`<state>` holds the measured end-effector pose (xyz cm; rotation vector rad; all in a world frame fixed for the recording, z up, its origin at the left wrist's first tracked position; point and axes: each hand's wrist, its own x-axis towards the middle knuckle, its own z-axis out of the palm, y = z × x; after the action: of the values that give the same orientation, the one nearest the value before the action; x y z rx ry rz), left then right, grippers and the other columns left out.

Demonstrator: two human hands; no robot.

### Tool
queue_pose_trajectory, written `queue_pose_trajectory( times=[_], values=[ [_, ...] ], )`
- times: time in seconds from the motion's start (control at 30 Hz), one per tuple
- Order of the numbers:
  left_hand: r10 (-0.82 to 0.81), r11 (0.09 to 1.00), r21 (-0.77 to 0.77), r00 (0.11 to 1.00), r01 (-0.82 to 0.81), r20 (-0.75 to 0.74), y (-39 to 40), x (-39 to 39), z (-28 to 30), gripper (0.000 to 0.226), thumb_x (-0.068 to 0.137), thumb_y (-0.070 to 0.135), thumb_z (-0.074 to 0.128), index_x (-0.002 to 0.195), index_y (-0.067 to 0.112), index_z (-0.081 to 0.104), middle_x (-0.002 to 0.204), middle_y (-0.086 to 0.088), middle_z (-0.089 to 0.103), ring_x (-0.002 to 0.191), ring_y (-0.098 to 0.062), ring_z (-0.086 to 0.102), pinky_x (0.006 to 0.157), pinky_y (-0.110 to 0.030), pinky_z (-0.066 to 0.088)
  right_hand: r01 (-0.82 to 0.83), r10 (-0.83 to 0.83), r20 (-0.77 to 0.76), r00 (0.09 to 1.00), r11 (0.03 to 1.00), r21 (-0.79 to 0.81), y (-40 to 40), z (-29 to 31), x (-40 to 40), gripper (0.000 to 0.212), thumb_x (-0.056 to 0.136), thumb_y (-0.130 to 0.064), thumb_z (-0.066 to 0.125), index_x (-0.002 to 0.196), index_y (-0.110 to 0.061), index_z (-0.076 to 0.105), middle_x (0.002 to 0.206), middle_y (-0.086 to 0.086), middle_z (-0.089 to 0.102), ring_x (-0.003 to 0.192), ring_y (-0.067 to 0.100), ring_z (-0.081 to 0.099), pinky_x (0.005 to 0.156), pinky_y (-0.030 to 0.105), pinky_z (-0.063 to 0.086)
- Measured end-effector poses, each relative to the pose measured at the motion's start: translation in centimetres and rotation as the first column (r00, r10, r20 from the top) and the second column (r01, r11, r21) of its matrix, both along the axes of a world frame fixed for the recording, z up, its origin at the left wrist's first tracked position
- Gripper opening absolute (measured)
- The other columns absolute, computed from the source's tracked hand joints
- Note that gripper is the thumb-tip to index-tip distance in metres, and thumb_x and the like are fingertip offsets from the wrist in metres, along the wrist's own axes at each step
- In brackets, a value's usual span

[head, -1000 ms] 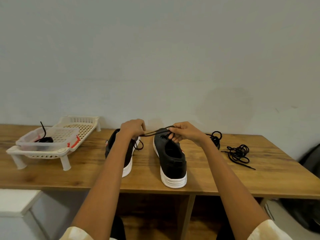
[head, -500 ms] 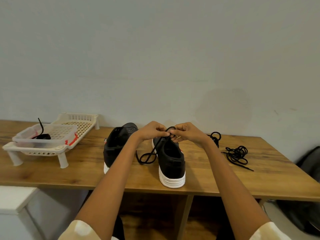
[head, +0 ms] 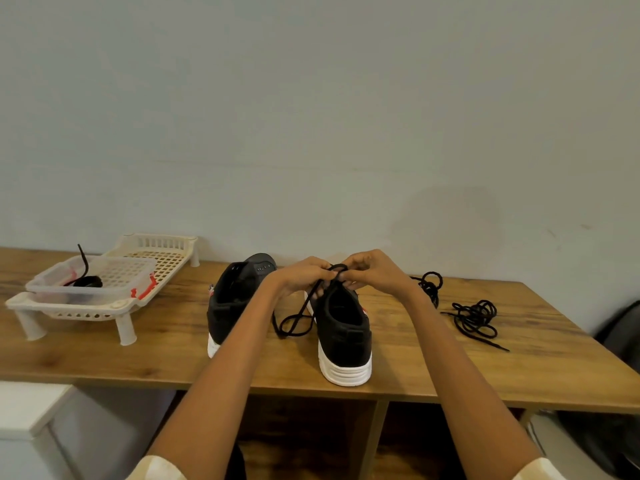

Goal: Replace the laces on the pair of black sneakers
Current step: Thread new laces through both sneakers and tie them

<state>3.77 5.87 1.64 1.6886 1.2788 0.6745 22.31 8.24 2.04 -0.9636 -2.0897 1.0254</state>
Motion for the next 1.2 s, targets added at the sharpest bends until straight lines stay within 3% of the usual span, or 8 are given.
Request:
queue_pose_trajectory(
  times=[0.23,0.33,0.5,0.73,0.87,0.97,1.07,1.2],
  values=[
    [-0.028,0.997,-0.052,0.888,0.059,0.460,-1.2,-3.9,2.0,0.034,0.100,0.020,0.038,0.127,0.006,0.054,0.075,-0.005,0.067,0.059,-0.016,0.059,0.055,-0.025,0.052,-0.060,0.051,-0.092,0.995,0.993,-0.105,-0.2,-0.3,0.7,0.014,0.095,-0.013,0.056,0.101,-0.013,0.069,0.091,0.007,0.072,0.086,0.015,0.069,0.079,0.026,0.057],
    [-0.005,0.999,-0.044,0.973,0.015,0.233,-1.5,-3.8,2.0,0.030,0.101,0.018,0.042,0.130,0.014,0.050,0.071,-0.009,0.067,0.050,-0.016,0.057,0.044,-0.024,0.049,-0.062,0.052,-0.087,0.995,0.991,-0.119,-0.2,-0.3,0.6,0.016,0.096,-0.014,0.054,0.099,-0.014,0.070,0.090,0.006,0.071,0.086,0.015,0.068,0.082,0.028,0.057],
    [-0.014,0.990,0.138,0.984,0.039,-0.178,-0.8,-1.2,1.0,0.023,0.093,0.017,0.058,0.116,0.019,0.062,0.073,0.000,0.064,0.059,-0.010,0.060,0.053,-0.024,0.052,-0.051,0.042,-0.088,0.995,0.993,-0.105,-0.2,-0.4,0.6,0.015,0.095,-0.015,0.056,0.100,-0.011,0.069,0.090,0.006,0.072,0.085,0.016,0.069,0.080,0.028,0.057],
    [0.026,0.991,0.133,0.998,-0.018,-0.063,-0.1,-0.2,0.0,0.013,0.094,0.022,0.058,0.090,0.010,0.061,0.080,-0.015,0.061,0.061,-0.020,0.061,0.055,-0.026,0.055,-0.003,0.003,0.023,1.000,1.000,0.031,0.5,-0.4,0.5,0.008,0.082,-0.004,0.070,0.081,-0.012,0.072,0.088,0.018,0.071,0.082,0.021,0.068,0.081,0.033,0.058],
    [0.072,0.997,0.016,0.996,-0.073,0.060,-0.3,-0.2,0.1,0.019,0.095,0.017,0.050,0.086,0.009,0.064,0.077,-0.007,0.059,0.065,-0.019,0.059,0.058,-0.026,0.054,0.138,-0.175,0.083,0.981,0.934,0.331,0.8,-0.9,-0.5,0.009,0.079,-0.005,0.070,0.079,-0.014,0.068,0.074,-0.005,0.067,0.072,0.010,0.064,0.072,0.027,0.055],
    [0.073,0.997,-0.031,0.989,-0.070,0.127,-0.4,-0.5,0.1,0.026,0.095,0.019,0.045,0.095,0.005,0.067,0.085,-0.009,0.062,0.073,-0.020,0.059,0.067,-0.029,0.053,0.156,-0.204,0.059,0.977,0.878,0.452,0.3,-1.1,-1.4,0.012,0.080,-0.006,0.068,0.083,-0.016,0.063,0.077,-0.009,0.063,0.074,0.007,0.061,0.070,0.020,0.050],
    [0.080,0.995,0.053,0.997,-0.079,-0.017,-0.3,-0.4,0.1,0.038,0.103,0.029,0.033,0.114,0.008,0.062,0.108,-0.006,0.063,0.101,-0.019,0.057,0.085,-0.033,0.049,0.177,-0.214,0.018,0.977,0.851,0.495,0.4,-1.3,-1.6,0.007,0.081,-0.004,0.067,0.082,-0.011,0.065,0.078,-0.008,0.064,0.077,0.006,0.061,0.074,0.021,0.052],
    [0.140,0.988,0.072,0.987,-0.135,-0.075,0.4,0.7,-1.2,0.060,0.097,0.058,0.018,0.135,0.020,0.045,0.143,-0.012,0.042,0.132,-0.026,0.039,0.111,-0.039,0.029,0.153,-0.195,0.021,0.981,0.828,0.539,0.5,-1.5,-1.7,0.009,0.079,0.001,0.064,0.081,-0.007,0.066,0.081,-0.002,0.066,0.080,0.011,0.063,0.073,0.021,0.054]
  ],
)
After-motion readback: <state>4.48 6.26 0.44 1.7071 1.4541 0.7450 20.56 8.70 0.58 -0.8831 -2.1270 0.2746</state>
